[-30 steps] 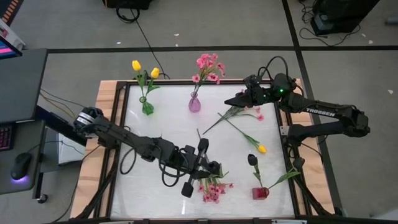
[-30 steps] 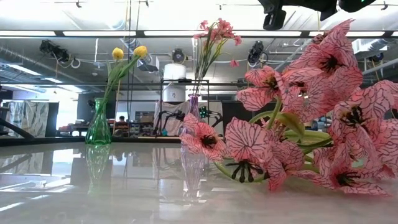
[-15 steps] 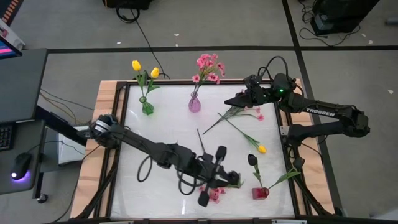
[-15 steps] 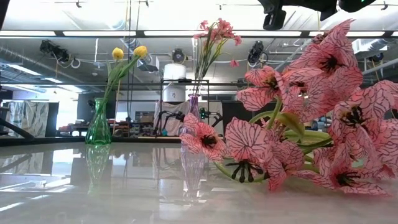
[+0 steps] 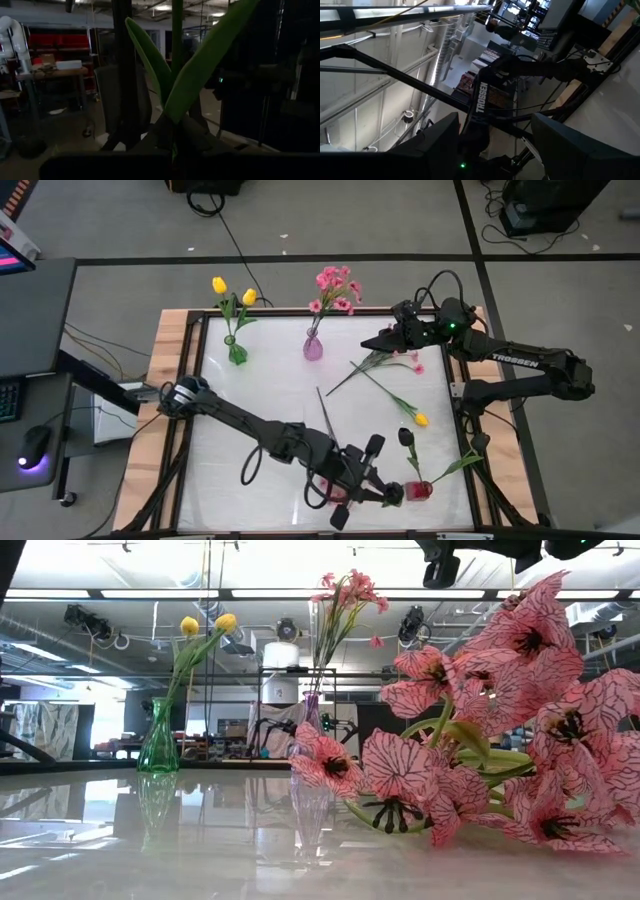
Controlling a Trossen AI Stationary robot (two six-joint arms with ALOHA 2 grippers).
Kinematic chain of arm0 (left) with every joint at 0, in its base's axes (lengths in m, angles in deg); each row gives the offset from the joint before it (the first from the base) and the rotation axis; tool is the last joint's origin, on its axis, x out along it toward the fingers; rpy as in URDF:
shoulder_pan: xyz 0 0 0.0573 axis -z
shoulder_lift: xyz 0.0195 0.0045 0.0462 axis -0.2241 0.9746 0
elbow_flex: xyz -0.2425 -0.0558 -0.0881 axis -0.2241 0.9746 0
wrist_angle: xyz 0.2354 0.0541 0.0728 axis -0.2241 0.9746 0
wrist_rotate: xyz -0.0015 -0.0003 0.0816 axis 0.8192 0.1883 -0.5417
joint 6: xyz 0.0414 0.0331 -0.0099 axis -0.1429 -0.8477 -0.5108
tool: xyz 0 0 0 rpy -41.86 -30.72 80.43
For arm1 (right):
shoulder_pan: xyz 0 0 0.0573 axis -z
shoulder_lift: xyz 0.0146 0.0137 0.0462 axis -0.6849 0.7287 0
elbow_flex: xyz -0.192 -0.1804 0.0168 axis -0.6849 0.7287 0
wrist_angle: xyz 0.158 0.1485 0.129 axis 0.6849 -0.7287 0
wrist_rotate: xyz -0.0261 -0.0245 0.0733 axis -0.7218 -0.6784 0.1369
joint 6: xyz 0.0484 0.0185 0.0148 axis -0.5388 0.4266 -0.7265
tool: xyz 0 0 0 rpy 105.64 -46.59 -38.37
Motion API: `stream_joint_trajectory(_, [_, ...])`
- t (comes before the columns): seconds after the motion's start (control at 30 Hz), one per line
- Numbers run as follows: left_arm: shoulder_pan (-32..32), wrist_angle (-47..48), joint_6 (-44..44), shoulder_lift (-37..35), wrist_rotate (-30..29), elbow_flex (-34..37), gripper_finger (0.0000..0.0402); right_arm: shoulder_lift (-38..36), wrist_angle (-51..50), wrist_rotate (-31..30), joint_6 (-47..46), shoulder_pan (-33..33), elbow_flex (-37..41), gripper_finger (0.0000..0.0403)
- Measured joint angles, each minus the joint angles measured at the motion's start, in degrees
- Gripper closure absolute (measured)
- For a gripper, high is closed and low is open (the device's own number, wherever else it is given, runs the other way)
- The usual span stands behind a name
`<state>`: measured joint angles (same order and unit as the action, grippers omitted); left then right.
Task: Sort flowers into vase by color
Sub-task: Put the black flower into the red vase
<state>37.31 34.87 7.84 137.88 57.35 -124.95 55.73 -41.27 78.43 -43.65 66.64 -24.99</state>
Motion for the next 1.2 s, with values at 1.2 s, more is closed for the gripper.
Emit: stream_joint_trajectory(1.2, [-2.6, 8.7, -2.5, 10.1, 4.5, -16.4, 0.0388, 0.0, 0.5, 0.0, 0.0, 0.0, 0.0, 0.0145])
